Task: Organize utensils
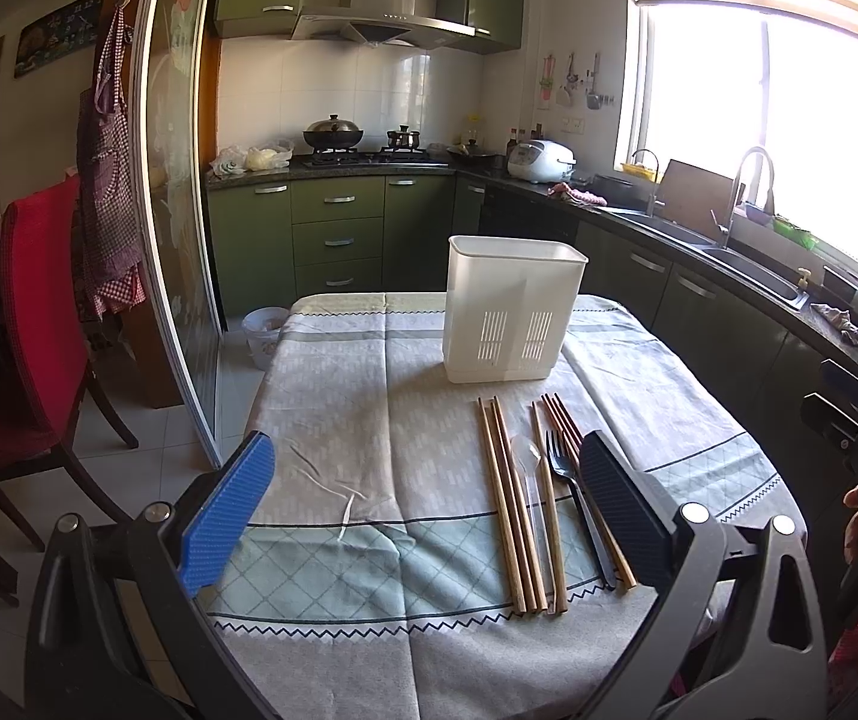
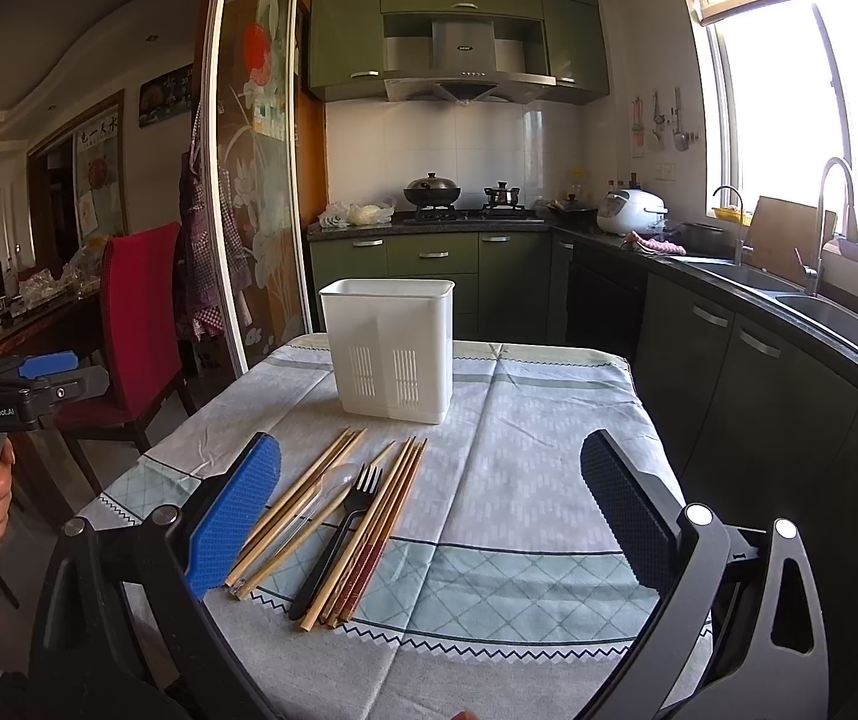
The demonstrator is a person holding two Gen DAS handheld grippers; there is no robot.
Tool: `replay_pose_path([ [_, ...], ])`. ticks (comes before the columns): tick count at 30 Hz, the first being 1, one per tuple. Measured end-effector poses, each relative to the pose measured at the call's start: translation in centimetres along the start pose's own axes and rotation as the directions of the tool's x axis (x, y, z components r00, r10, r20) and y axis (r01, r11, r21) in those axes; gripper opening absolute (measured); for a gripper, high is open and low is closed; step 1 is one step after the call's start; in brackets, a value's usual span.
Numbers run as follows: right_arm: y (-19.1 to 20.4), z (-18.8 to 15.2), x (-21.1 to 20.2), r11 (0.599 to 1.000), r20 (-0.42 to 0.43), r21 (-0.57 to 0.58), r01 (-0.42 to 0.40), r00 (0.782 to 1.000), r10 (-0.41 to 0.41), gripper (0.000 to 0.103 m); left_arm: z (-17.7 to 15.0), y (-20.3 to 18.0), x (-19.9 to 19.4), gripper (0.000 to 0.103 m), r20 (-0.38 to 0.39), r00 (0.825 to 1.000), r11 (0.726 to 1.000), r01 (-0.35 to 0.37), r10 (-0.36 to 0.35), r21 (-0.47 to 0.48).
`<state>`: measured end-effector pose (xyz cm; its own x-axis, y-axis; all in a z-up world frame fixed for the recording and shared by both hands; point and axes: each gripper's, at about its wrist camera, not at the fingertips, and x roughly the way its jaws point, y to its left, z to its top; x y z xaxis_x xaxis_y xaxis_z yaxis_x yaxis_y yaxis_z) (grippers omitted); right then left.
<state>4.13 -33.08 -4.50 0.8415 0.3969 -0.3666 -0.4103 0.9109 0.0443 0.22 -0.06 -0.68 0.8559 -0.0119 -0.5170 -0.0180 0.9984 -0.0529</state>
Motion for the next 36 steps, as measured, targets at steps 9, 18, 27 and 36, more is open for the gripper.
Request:
replay_pose_path([
  [9,0.1,0.1,0.1,1.000,-0.002,-0.001,-0.001,1.000,0.001,0.099,-0.1,0.2,0.0,0.097,-0.008,1.000,1.000,0.008,-0.008,-0.012],
  [18,0.1,-0.1,0.4,1.000,-0.008,0.002,-0.002,1.000,0.002,0.099,-0.1,0.3,0.1,0.097,-0.014,1.000,1.000,0.006,-0.007,-0.013],
  [27,0.1,-0.2,0.7,1.000,-0.010,0.003,-0.001,1.000,0.001,0.099,-0.1,0.3,0.1,0.097,-0.015,1.000,1.000,0.008,-0.008,-0.013],
  [36,-0.5,0.5,1.9,1.000,-0.099,-0.008,-0.016,0.995,0.015,0.099,0.2,0.3,1.9,0.097,-0.097,0.995,0.999,0.029,-0.030,-0.020],
])
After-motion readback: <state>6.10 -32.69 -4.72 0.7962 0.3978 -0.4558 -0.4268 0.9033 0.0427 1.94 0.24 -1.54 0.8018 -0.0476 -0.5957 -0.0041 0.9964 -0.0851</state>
